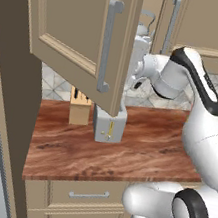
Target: Open the cabinet, pick the kettle from the cabinet, and place it in the sink.
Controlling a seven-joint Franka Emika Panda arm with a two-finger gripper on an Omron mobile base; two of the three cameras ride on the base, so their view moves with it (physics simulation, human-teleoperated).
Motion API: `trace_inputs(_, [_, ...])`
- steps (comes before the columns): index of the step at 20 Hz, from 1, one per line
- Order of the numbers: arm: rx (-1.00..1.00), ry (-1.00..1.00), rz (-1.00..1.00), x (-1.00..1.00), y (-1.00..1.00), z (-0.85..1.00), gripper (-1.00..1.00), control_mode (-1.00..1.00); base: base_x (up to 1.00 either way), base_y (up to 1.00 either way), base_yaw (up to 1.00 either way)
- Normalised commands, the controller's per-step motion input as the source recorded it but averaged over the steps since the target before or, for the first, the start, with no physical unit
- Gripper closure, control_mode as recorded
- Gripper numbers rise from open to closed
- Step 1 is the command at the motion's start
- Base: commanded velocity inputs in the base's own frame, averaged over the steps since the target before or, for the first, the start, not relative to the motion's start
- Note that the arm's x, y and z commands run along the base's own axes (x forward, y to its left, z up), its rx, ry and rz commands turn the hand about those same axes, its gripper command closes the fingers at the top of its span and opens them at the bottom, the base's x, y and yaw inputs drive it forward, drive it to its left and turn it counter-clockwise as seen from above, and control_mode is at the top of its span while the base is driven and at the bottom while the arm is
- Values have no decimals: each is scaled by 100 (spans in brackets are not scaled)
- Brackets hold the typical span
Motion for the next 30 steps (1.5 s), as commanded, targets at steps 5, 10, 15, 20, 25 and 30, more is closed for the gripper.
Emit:
trace_inputs(5, [0,3,16,10,63,-5,-100,-100,0,0,0])
trace_inputs(10, [0,1,18,-2,71,-7,-100,-100,0,0,0])
trace_inputs(15, [-4,0,3,0,75,-13,-100,-100,0,0,0])
trace_inputs(20, [-11,-4,-7,3,69,-15,-100,-100,0,0,0])
trace_inputs(25, [-9,0,-16,10,-9,-1,-100,-100,0,0,0])
trace_inputs(30, [0,0,-19,2,-48,0,-100,-100,0,0,0])
